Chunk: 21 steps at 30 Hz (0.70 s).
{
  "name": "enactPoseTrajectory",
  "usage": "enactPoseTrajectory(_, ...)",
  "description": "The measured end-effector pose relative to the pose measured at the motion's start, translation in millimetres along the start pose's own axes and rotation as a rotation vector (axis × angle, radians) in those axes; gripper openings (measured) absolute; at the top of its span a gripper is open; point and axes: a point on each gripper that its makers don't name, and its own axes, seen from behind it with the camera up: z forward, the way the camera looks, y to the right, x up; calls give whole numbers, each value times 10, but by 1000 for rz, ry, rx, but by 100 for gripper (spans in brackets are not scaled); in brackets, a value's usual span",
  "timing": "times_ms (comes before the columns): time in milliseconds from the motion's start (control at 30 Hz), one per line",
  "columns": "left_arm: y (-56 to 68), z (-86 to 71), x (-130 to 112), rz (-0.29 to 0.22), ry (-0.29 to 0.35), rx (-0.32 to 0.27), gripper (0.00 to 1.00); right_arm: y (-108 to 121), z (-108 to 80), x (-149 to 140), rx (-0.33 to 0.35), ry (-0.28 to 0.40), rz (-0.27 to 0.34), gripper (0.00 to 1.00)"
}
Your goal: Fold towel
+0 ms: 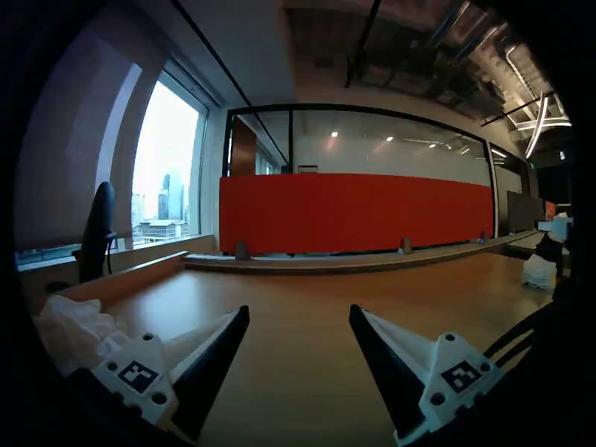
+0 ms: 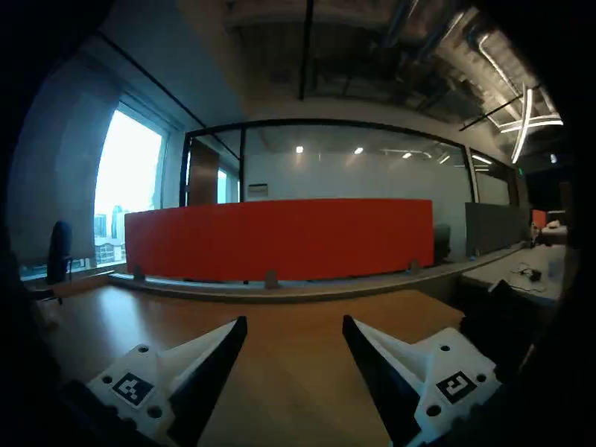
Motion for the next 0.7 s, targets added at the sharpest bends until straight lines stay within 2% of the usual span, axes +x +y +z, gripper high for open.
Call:
enactPoseTrajectory(200,0,1,-1,0,0,0,100,47,-34,-115,3,0,22,99)
enactPoseTrajectory(700,-5,2,-5,0,0,0,100,63,-30,-450,0,-16,9,99)
